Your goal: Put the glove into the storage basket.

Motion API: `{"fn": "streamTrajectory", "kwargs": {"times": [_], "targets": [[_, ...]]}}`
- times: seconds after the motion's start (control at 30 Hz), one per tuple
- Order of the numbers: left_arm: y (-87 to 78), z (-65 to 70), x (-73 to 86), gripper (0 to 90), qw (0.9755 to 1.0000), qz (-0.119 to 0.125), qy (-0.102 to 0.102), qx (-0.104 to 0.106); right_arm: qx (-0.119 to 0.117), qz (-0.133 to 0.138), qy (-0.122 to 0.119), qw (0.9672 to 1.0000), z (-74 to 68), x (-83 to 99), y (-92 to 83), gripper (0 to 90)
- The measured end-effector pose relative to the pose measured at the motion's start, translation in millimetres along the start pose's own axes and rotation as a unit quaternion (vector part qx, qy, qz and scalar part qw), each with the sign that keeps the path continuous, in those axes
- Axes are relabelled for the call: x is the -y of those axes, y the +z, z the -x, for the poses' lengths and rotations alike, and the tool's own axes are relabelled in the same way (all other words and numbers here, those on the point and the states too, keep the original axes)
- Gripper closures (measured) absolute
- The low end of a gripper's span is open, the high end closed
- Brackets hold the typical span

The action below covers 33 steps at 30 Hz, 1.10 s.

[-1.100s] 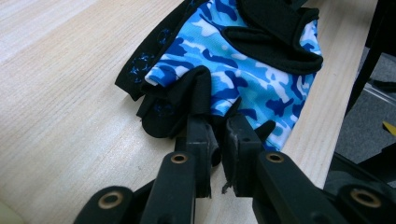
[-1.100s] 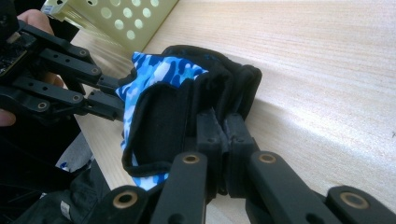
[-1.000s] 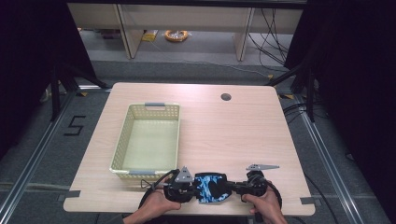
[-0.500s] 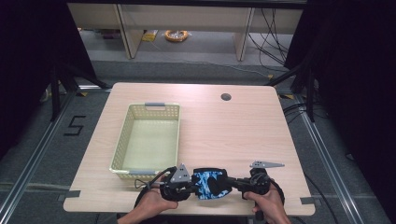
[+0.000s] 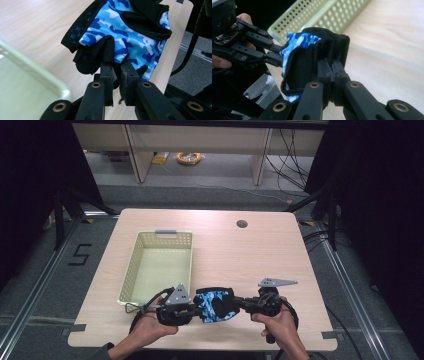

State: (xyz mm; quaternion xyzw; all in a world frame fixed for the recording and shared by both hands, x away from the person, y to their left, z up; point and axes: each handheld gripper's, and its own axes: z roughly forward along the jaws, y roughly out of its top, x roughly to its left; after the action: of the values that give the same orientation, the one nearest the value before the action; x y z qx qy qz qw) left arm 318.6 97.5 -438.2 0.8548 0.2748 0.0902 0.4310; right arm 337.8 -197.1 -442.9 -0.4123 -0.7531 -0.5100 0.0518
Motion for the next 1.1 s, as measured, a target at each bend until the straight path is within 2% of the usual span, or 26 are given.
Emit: {"fn": "streamTrajectory", "kwargs": {"times": [0.03,0.07,0.13,0.17,0.2,0.23,0.3,0.37,0.43,0.5,0.67,0.7,0.73,0.77,0.83,0.93,0.97,1.0,1.07,1.1], "targets": [[-3.4,-1.5,-1.2,81.1,1.0000,0.006,-0.003,-0.001,-0.007,0.002,-0.008,0.9999,-1.7,-4.3,1.4,87.9],[-8.5,-4.8,-2.6,81.0,1.0000,-0.004,0.006,-0.006,-0.010,0.001,-0.007,0.9999,-4.7,-7.6,2.6,87.9],[-14.3,-7.9,-4.3,80.9,0.9999,-0.005,0.006,-0.011,-0.013,0.002,-0.011,0.9999,-9.8,-12.4,5.1,87.9],[-17.6,-9.5,-5.1,80.9,0.9999,-0.006,0.004,-0.013,-0.008,0.004,-0.018,0.9998,-10.9,-14.7,7.4,87.9],[-19.7,-10.9,-5.4,80.9,0.9999,-0.005,0.006,-0.013,-0.010,0.003,-0.014,0.9998,-14.9,-17.2,8.4,87.9],[-21.9,-12.5,-5.5,80.9,0.9999,-0.007,0.009,-0.012,-0.017,0.006,-0.022,0.9996,-15.2,-19.4,10.7,87.9],[-25.0,-15.2,-5.8,80.9,0.9999,-0.006,0.003,-0.014,-0.016,0.005,-0.013,0.9998,-20.2,-22.8,12.5,87.9],[-28.5,-19.3,-6.6,80.8,0.9998,-0.006,0.003,-0.017,-0.016,0.006,-0.022,0.9996,-20.9,-27.5,15.6,87.9],[-30.6,-21.7,-7.0,80.8,0.9998,-0.002,-0.002,-0.022,-0.015,0.007,-0.018,0.9997,-22.7,-29.2,16.5,87.9],[-35.9,-28.1,-8.1,80.7,0.9995,-0.002,-0.001,-0.030,-0.016,0.013,-0.029,0.9994,-26.5,-39.3,22.7,87.9],[-47.5,-38.9,-8.6,80.7,0.9990,0.002,-0.009,-0.043,-0.019,0.012,-0.017,0.9996,-33.5,-51.3,32.0,87.8],[-52.1,-41.8,-8.8,80.7,0.9987,-0.001,-0.009,-0.050,-0.023,0.017,-0.032,0.9991,-35.3,-57.2,38.3,87.9],[-54.6,-43.9,-8.6,80.7,0.9986,-0.002,-0.005,-0.052,-0.026,0.013,-0.027,0.9992,-37.6,-58.7,39.8,87.9],[-57.2,-47.3,-8.1,80.6,0.9986,-0.001,-0.004,-0.052,-0.022,0.019,-0.041,0.9987,-37.4,-61.0,43.1,87.9],[-60.9,-50.7,-7.0,80.5,0.9981,0.003,-0.016,-0.059,-0.025,0.020,-0.036,0.9989,-40.8,-65.7,47.9,87.9],[-67.3,-58.8,-4.1,80.6,0.9977,-0.001,-0.014,-0.067,-0.028,0.021,-0.047,0.9983,-44.2,-72.8,58.1,87.9],[-68.3,-61.0,-2.4,80.6,0.9973,0.001,-0.021,-0.070,-0.028,0.017,-0.037,0.9988,-46.6,-74.4,61.3,87.9],[-70.0,-63.7,-0.6,80.6,0.9970,-0.002,-0.024,-0.073,-0.030,0.017,-0.045,0.9984,-46.7,-76.2,65.8,87.9],[-72.1,-68.4,3.4,80.5,0.9964,-0.005,-0.032,-0.079,-0.028,0.010,-0.035,0.9989,-50.8,-78.4,73.2,87.9],[-73.5,-71.1,5.3,80.5,0.9963,-0.008,-0.030,-0.080,-0.032,0.013,-0.051,0.9981,-50.0,-80.2,78.3,87.9]]}}
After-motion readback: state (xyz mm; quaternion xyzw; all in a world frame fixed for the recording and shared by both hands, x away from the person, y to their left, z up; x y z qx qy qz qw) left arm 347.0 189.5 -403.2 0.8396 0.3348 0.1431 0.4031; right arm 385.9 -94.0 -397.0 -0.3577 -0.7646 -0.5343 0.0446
